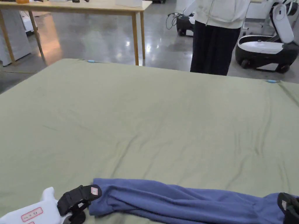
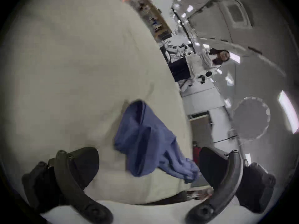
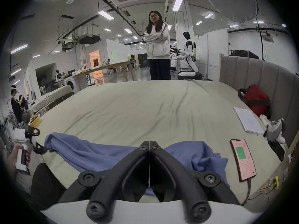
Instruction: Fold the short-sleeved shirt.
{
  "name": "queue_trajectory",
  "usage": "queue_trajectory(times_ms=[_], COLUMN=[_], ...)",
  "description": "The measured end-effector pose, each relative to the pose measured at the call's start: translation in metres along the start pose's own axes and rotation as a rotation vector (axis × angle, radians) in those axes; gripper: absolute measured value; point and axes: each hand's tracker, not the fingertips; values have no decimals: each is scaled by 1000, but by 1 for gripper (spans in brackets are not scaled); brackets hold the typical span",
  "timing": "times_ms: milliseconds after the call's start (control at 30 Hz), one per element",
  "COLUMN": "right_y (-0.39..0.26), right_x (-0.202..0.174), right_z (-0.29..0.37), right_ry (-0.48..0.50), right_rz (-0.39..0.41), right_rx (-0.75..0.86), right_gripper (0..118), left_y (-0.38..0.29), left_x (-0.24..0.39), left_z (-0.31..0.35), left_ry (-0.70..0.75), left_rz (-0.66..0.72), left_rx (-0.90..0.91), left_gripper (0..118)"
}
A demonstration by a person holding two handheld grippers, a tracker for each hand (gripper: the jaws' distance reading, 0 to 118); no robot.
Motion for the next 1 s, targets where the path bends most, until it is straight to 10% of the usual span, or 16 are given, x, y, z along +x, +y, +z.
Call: queue_trajectory(times_ms=[200, 233, 267, 300, 433, 667, 1000], right_y=[11, 12, 13, 14, 16, 15, 8], right_x=[-4, -5, -4, -4, -5, -10, -11], right_z=[-2, -2, -2, -2, -1, 4, 19], right_ry=[6, 5, 5, 6, 8, 22, 12], right_rz=[13, 15, 15, 13, 9, 19, 52], right_rx=[5, 6, 8, 10, 14, 15, 32], right_gripper=[1, 1, 1, 1, 1, 1, 1], left_y=[7, 7, 6, 1, 13, 25, -167], left_x=[5, 9, 10, 10, 15, 81, 198], left_z=[-56, -60, -66, -72, -51, -27, -167], left_ry=[-69, -3, 79, 147, 179, 507, 628], left_rz=[49, 41, 18, -29, -86, -625, -1403], left_rx=[1, 2, -15, 20, 63, 128, -47], left_gripper=[109, 77, 18, 11, 11, 11, 11])
